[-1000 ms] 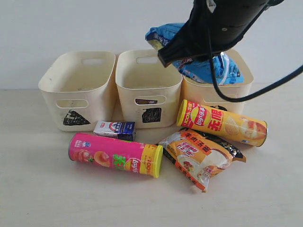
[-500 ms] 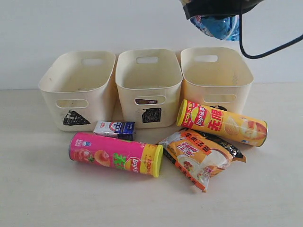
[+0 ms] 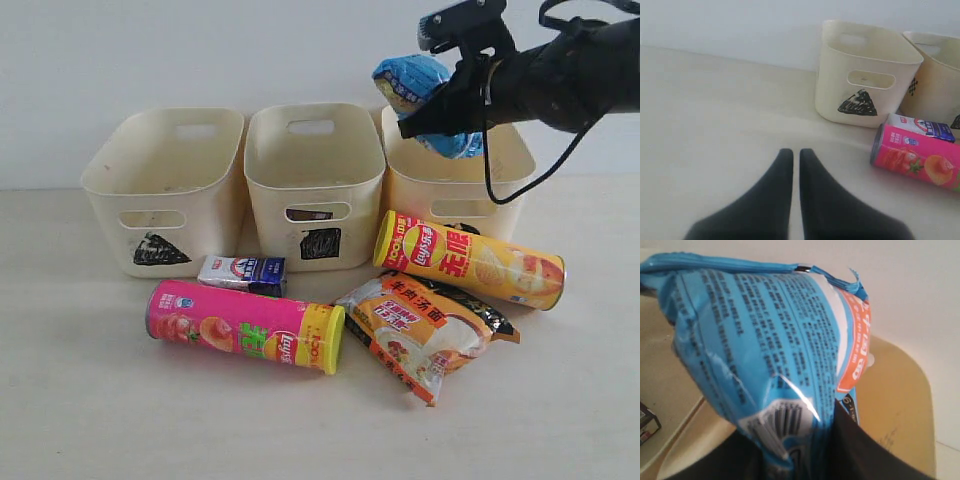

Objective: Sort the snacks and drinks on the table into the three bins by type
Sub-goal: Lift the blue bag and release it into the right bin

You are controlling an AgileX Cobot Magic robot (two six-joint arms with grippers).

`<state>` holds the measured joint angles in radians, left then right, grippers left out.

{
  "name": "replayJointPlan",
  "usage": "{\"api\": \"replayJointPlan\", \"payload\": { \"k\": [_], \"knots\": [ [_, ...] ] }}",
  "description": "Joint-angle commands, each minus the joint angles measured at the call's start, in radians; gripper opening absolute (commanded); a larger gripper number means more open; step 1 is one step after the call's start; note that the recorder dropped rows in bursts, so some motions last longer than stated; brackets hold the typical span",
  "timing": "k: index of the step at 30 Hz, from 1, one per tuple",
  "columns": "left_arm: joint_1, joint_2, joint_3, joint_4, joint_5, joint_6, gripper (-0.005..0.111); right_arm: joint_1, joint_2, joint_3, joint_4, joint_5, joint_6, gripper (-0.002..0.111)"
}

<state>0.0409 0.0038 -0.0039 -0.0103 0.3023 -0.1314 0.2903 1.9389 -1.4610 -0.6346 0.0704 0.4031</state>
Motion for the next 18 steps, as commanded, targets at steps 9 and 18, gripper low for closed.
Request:
{"api": "replayJointPlan", "payload": {
  "k": [9, 18],
  "knots": [
    [-0.001, -0.004, 0.004, -0.008, -0.006, 0.001, 0.004, -0.021, 0.063, 0.003, -0.006, -0.106, 0.005, 0.065],
    [-0.001, -0.004, 0.004, -0.008, -0.006, 0.001, 0.004, -0.021, -0.027, 0.003, -0.004, -0.110, -0.008, 0.054]
  ]
}}
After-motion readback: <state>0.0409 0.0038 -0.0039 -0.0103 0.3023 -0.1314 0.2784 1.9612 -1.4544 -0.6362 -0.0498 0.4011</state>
